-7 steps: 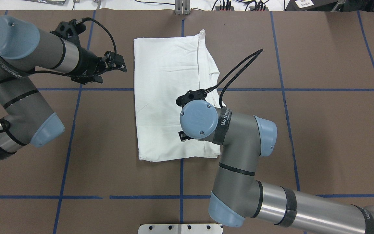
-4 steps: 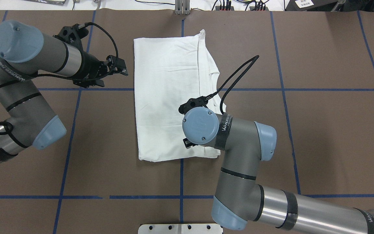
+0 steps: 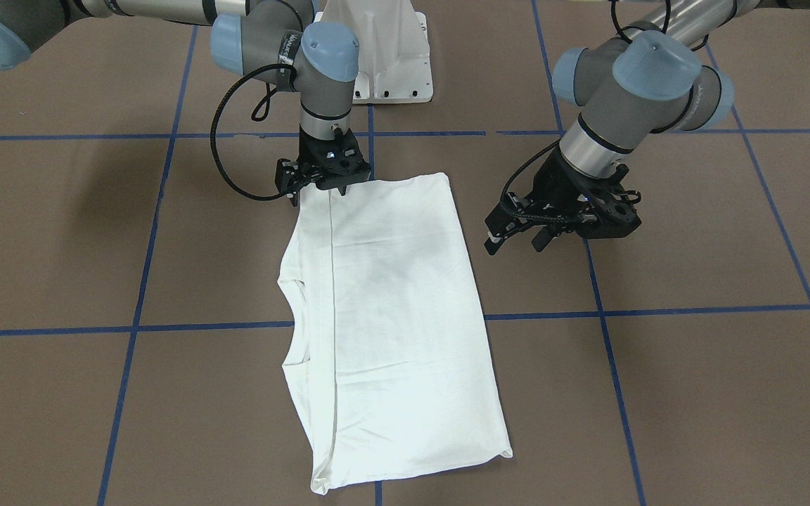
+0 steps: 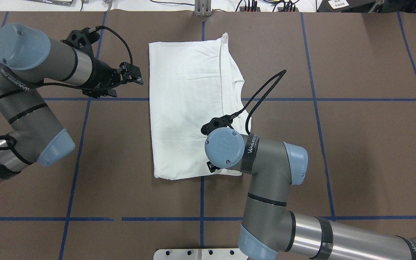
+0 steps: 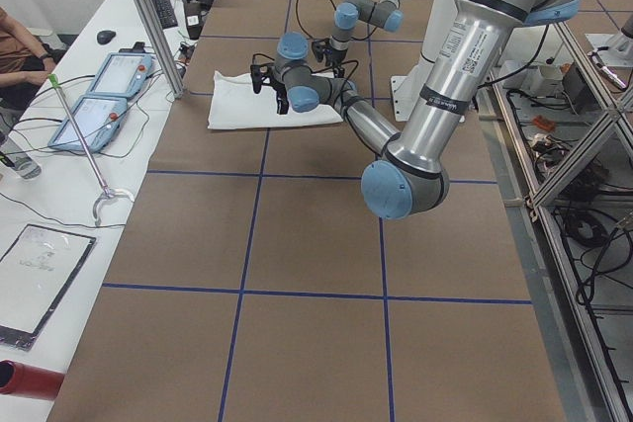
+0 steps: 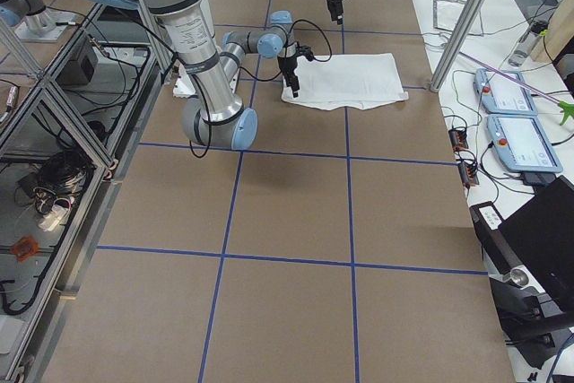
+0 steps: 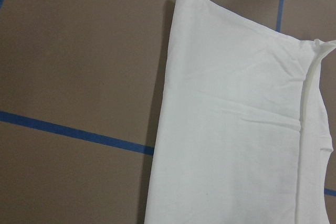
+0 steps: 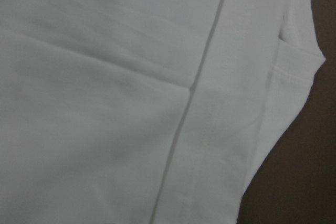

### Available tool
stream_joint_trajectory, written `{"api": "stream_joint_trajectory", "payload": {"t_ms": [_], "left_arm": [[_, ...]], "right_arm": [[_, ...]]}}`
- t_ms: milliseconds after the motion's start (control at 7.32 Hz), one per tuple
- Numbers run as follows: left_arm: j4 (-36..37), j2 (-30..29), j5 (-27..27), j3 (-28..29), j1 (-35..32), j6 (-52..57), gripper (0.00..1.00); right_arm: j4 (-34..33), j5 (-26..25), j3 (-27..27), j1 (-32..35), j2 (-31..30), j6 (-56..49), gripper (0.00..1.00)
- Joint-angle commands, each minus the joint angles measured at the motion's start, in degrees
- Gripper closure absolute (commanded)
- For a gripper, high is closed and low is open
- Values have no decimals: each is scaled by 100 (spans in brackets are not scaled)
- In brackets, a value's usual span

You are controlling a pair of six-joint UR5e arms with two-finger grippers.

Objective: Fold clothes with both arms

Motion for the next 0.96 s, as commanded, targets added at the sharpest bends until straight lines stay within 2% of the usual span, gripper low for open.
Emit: {"api": "stream_joint_trajectory", "payload": {"t_ms": [0,820], "left_arm": [[9,-20,-3,0,33,0,0],[-35,-46,14,36,147,-18,0]], "right_arm": [[0,2,-9,-10,-53,-9,0],[9,29,43,95,-229,-202,0]]}}
